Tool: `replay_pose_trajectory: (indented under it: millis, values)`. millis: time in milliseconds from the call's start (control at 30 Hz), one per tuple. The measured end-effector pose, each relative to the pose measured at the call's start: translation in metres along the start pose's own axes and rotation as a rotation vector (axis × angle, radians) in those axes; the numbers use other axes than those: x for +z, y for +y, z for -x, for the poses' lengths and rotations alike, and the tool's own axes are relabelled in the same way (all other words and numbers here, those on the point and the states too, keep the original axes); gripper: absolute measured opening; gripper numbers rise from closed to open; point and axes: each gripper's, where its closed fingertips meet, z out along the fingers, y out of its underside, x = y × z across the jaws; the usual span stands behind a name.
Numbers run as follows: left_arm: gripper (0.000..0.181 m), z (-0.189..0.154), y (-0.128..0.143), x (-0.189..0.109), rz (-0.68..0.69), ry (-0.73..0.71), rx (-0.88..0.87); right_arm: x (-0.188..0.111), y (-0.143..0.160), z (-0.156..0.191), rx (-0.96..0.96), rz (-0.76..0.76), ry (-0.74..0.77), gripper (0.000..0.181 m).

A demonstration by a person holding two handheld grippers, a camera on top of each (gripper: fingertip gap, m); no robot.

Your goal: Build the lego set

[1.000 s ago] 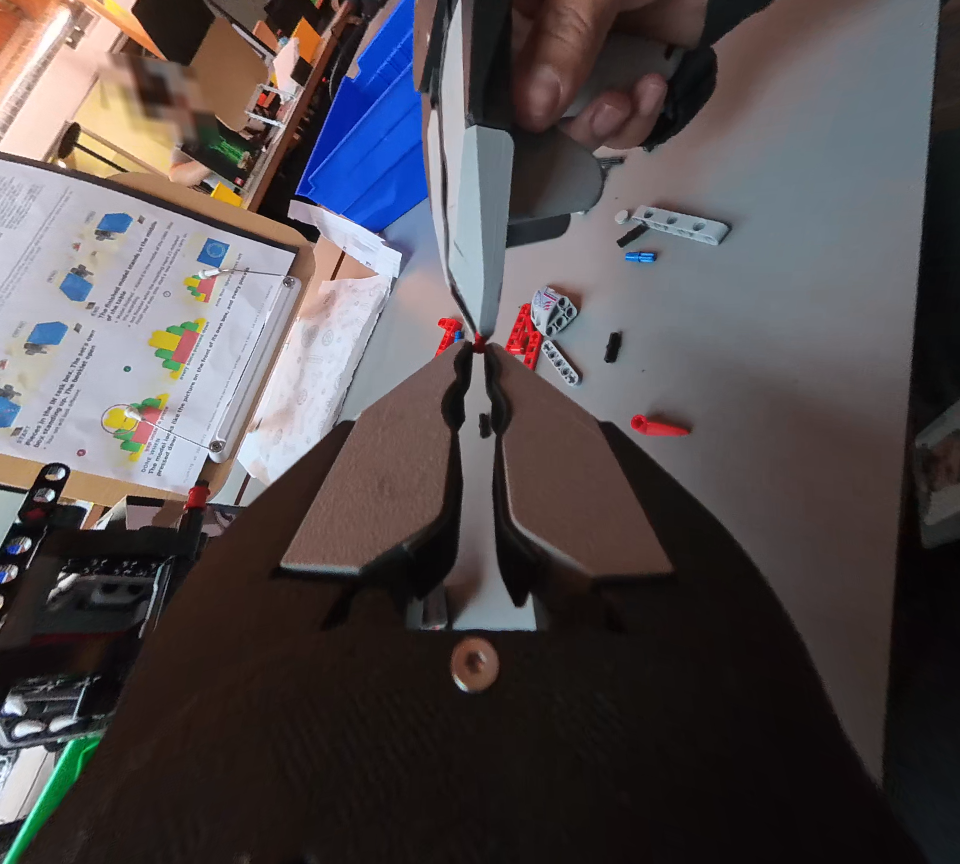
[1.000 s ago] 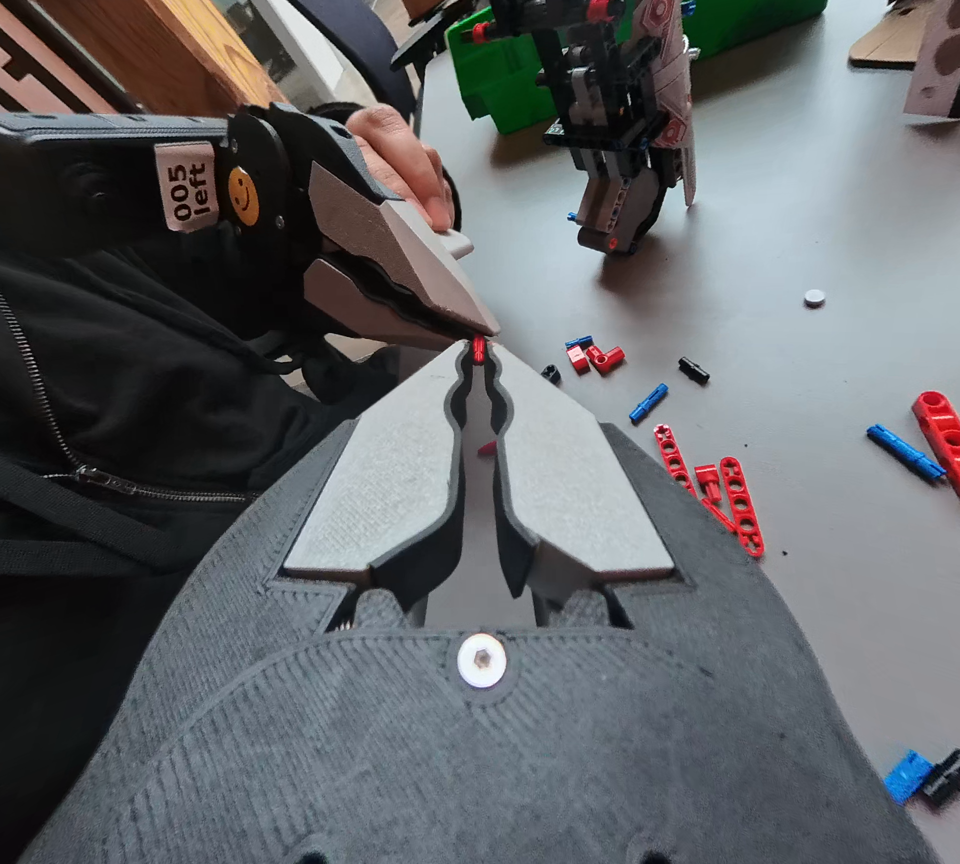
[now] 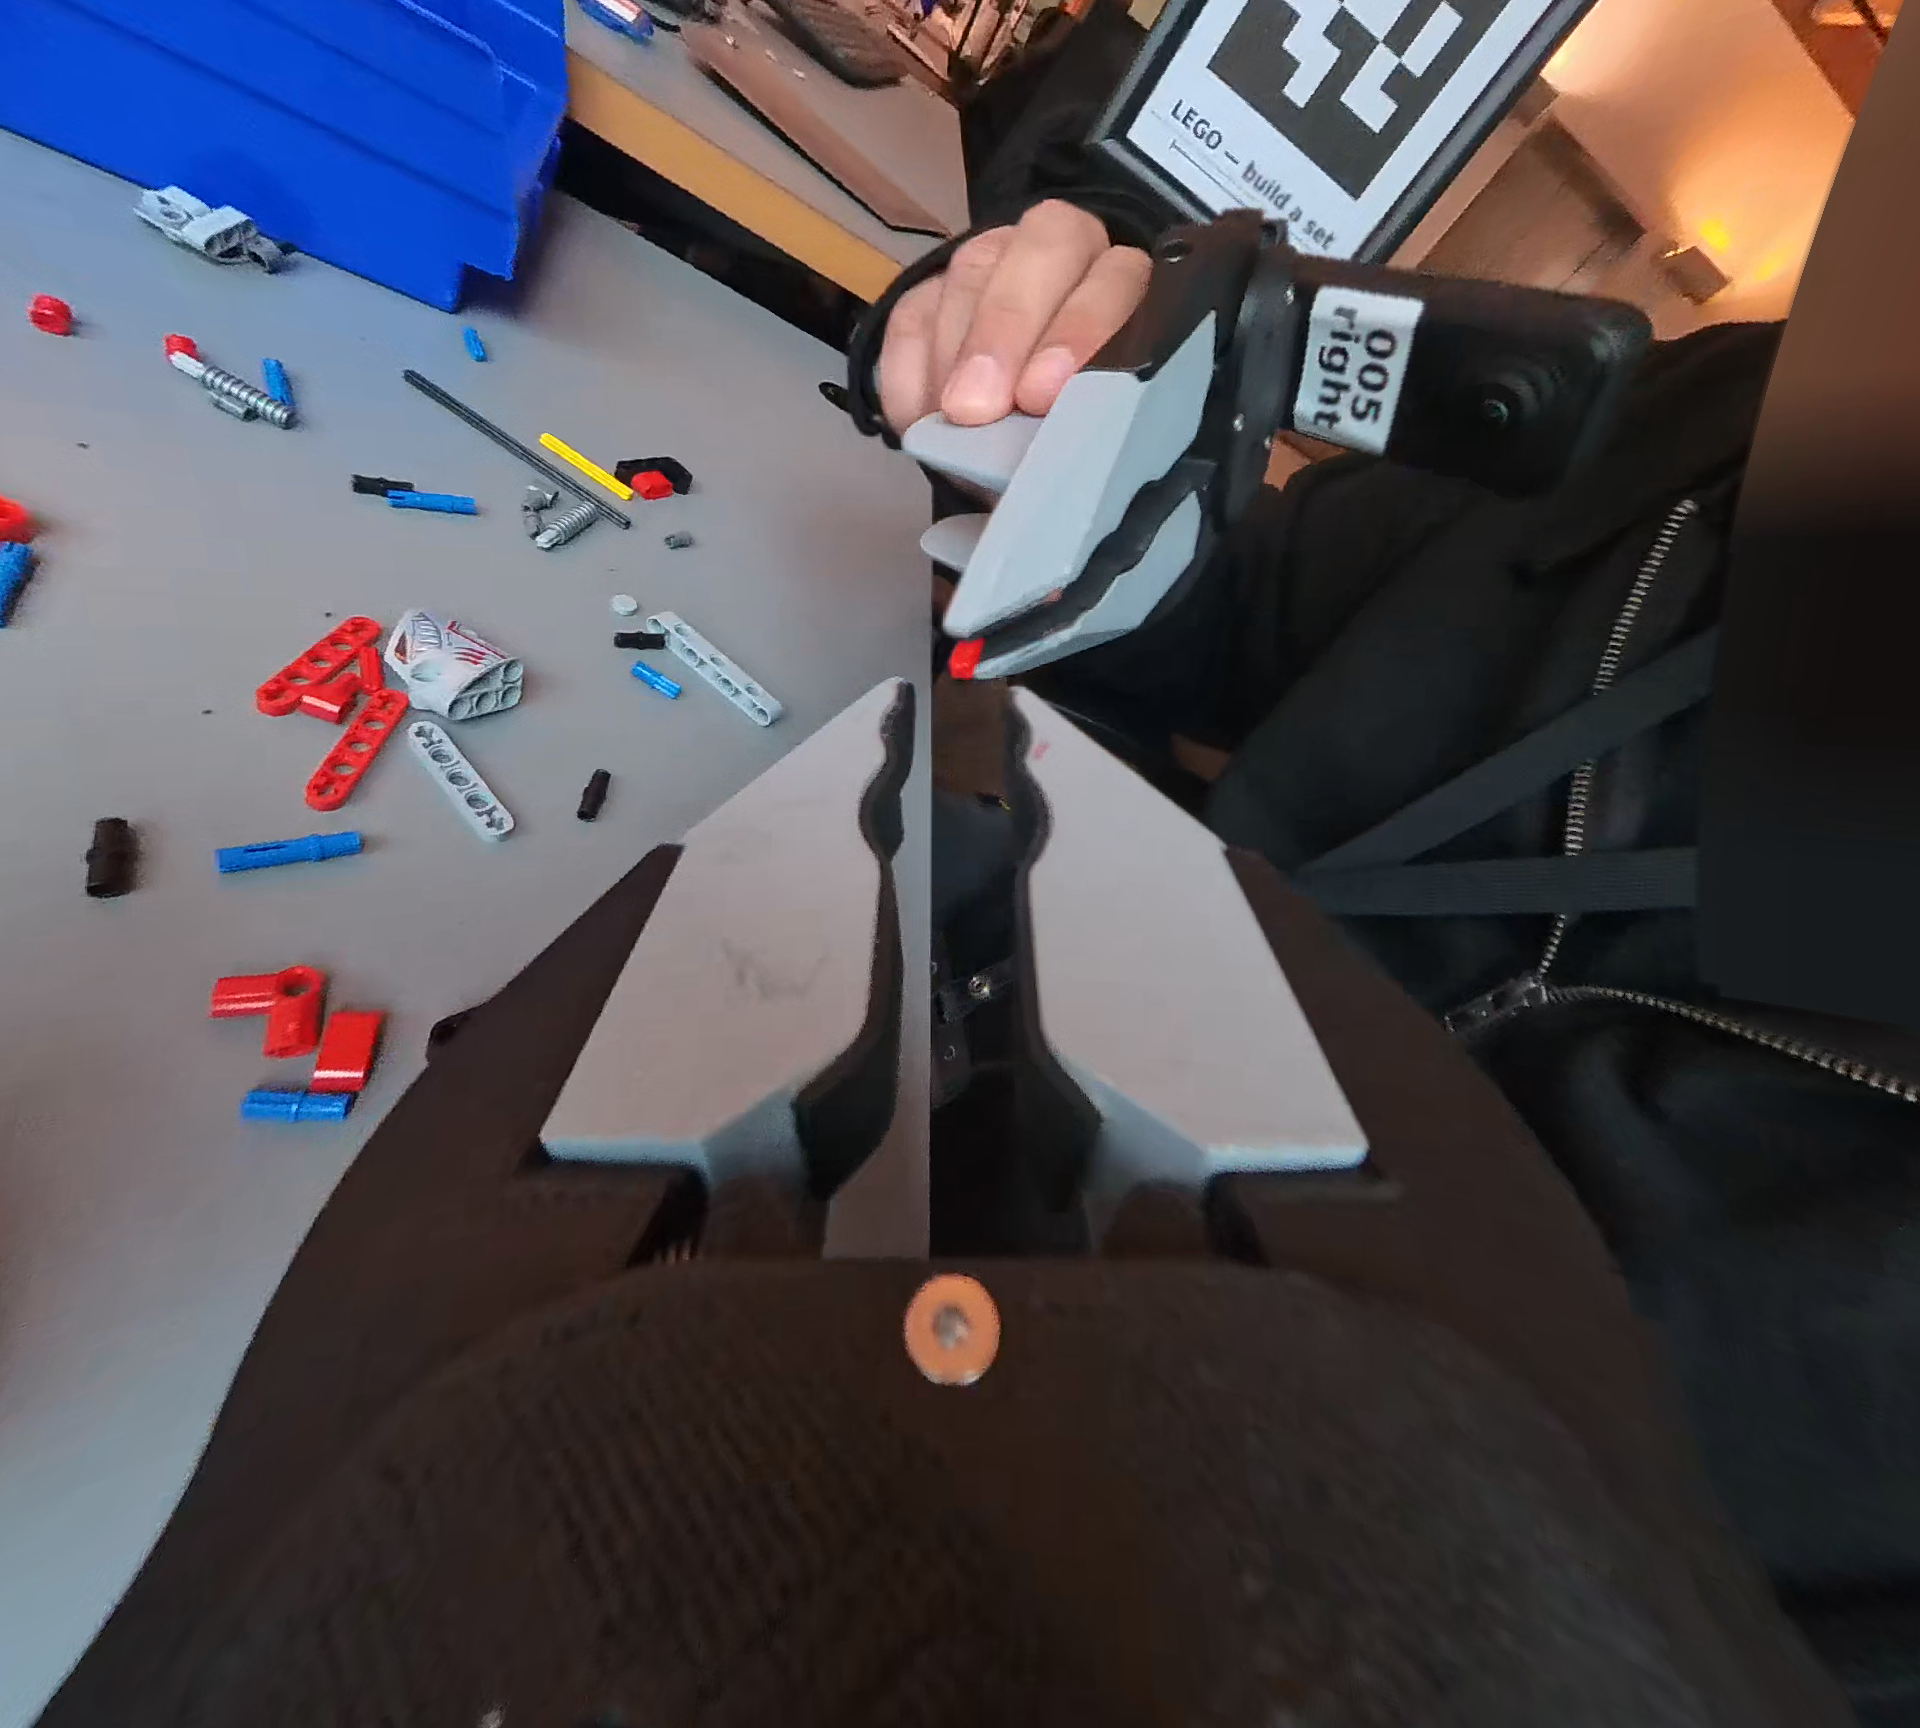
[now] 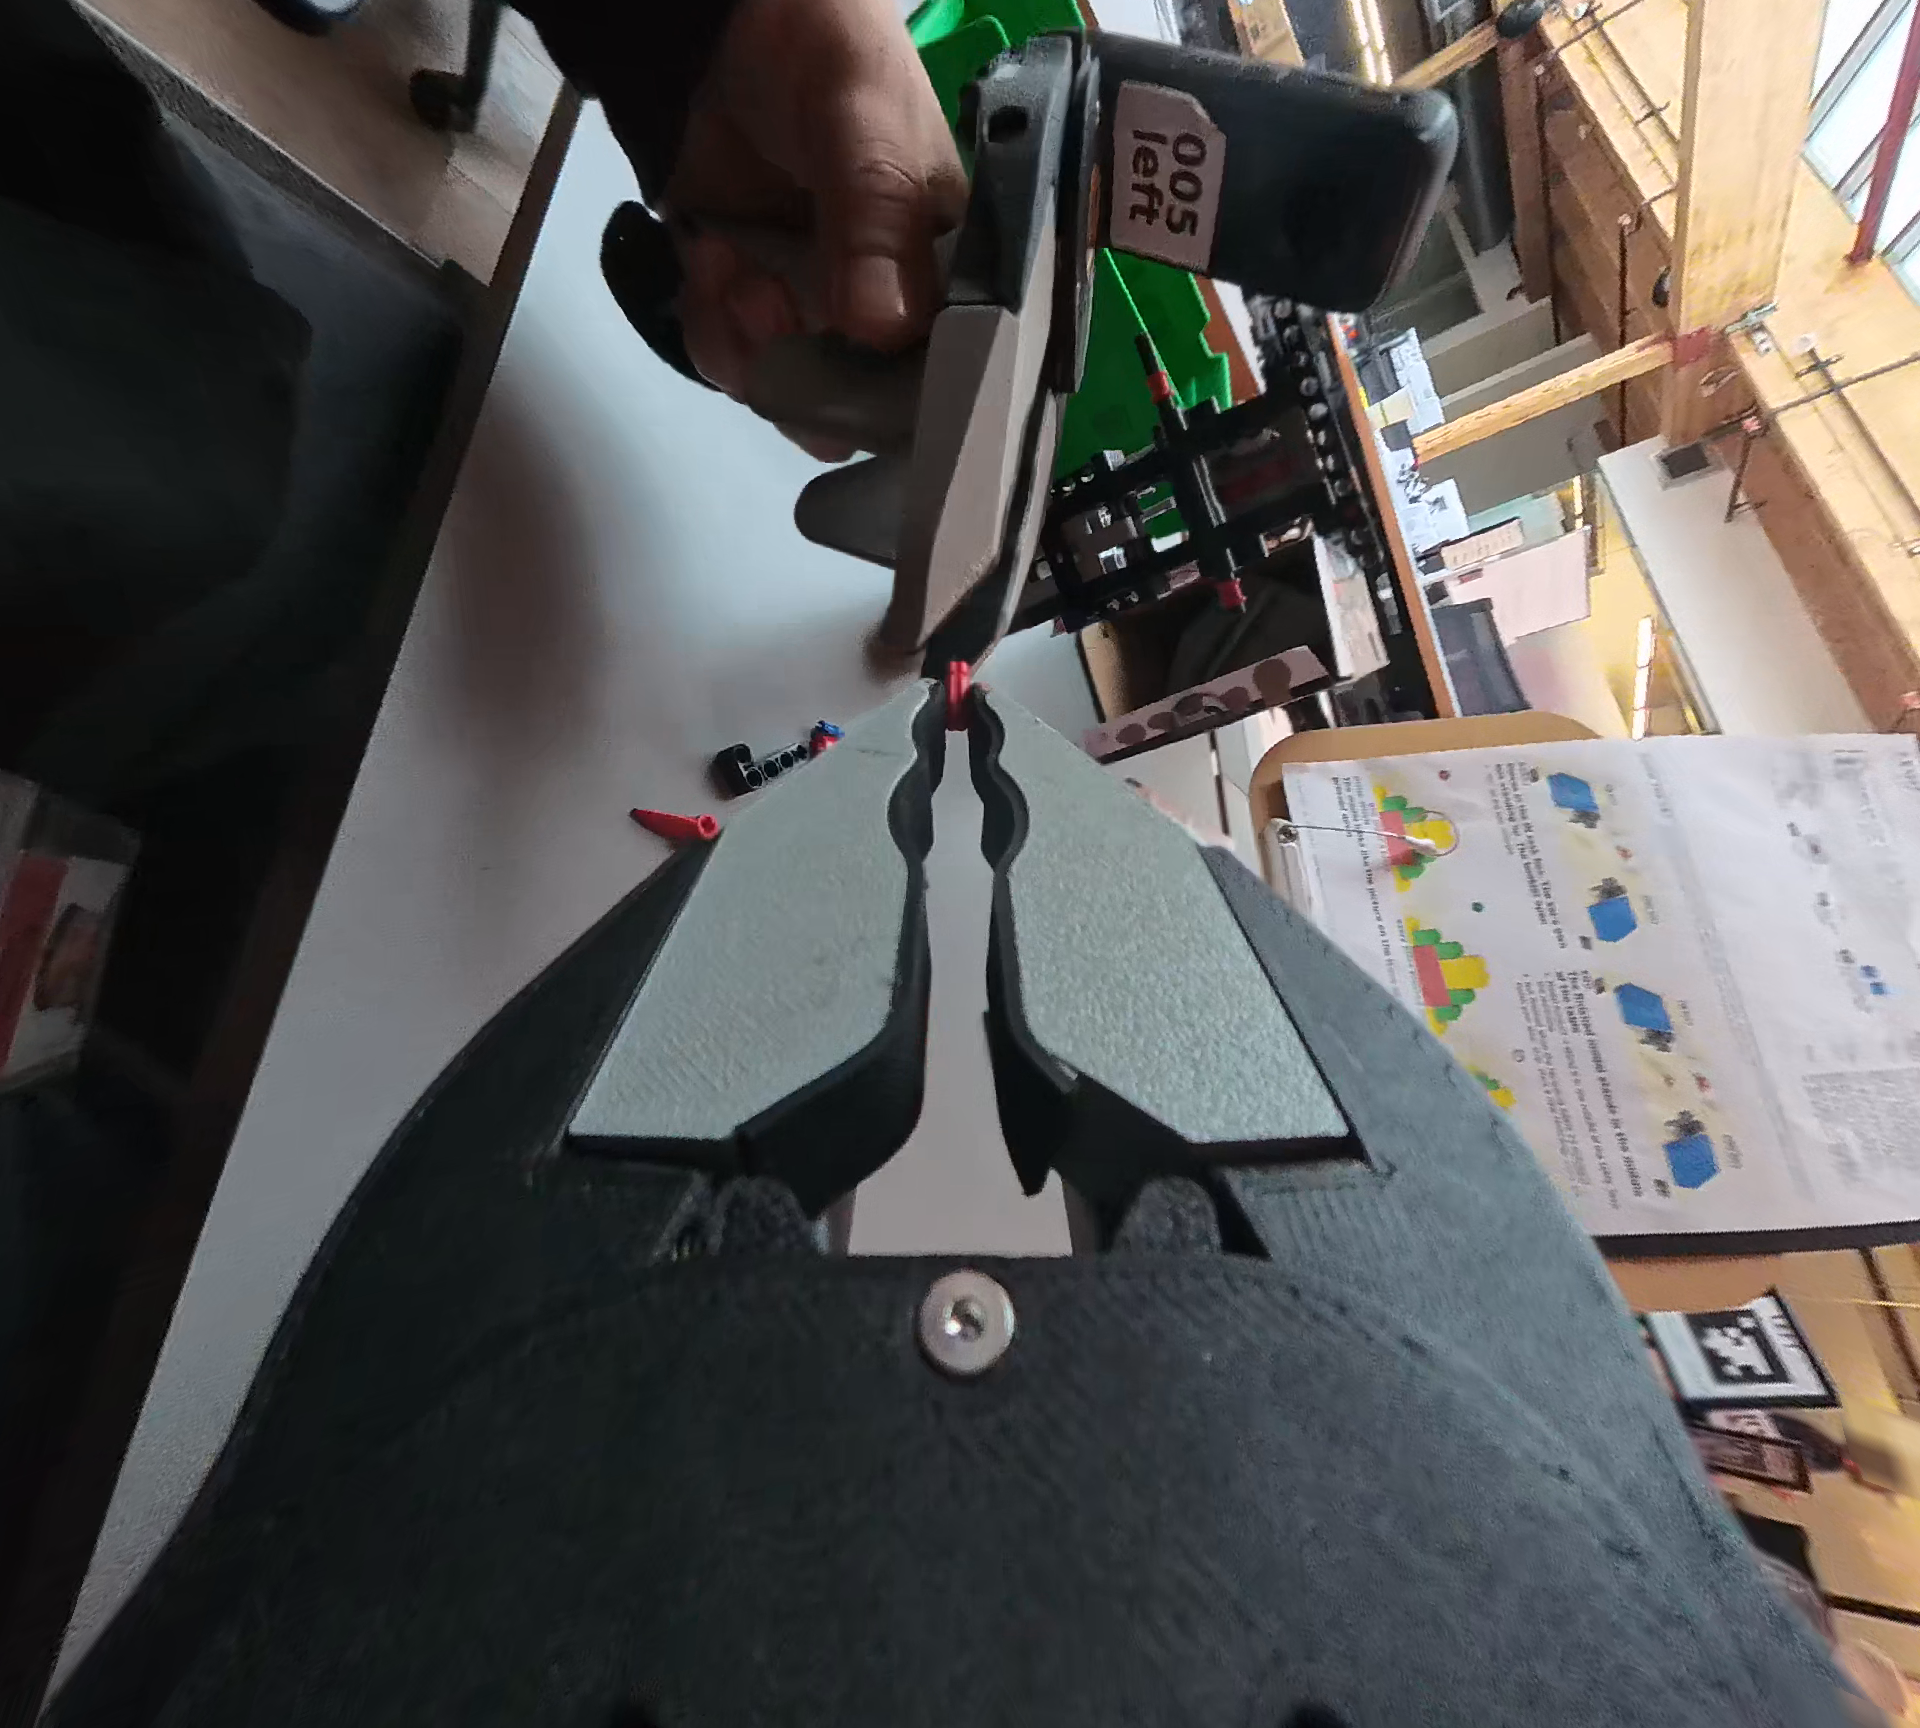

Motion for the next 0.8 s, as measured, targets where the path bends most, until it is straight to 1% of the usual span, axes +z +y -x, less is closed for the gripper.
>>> replay_pose_trajectory:
  millis: [67, 200, 400, 500, 567, 633, 733, 800]
  values:
    - [0.007, -0.002, -0.001, -0.001, -0.011, 0.015, 0.007, -0.001, -0.002, 0.001, -0.019, -0.001, 0.002, 0.000]
    - [0.002, -0.006, -0.004, -0.002, -0.025, 0.040, 0.016, -0.002, -0.005, 0.002, -0.027, -0.007, 0.001, 0.000]
    - [0.004, -0.011, -0.004, 0.000, -0.021, 0.075, 0.016, -0.003, -0.010, 0.004, -0.048, -0.024, -0.011, 0.000]
    - [0.003, -0.012, -0.003, 0.000, -0.012, 0.068, 0.046, -0.003, -0.010, 0.004, -0.038, -0.030, -0.015, 0.000]
    - [0.002, -0.013, -0.005, -0.001, -0.016, 0.068, 0.066, -0.003, -0.012, 0.003, 0.041, -0.060, -0.028, 0.000]
    - [0.002, -0.015, -0.006, 0.000, -0.026, 0.066, 0.098, -0.006, -0.014, 0.001, 0.165, -0.112, -0.064, 0.001]
    - [0.002, -0.019, -0.010, 0.000, -0.053, 0.097, 0.076, -0.014, -0.020, -0.005, 0.342, -0.228, -0.116, 0.002]
    - [0.002, -0.019, -0.008, 0.001, -0.054, 0.104, 0.066, -0.018, -0.022, -0.008, 0.394, -0.271, -0.129, 0.000]
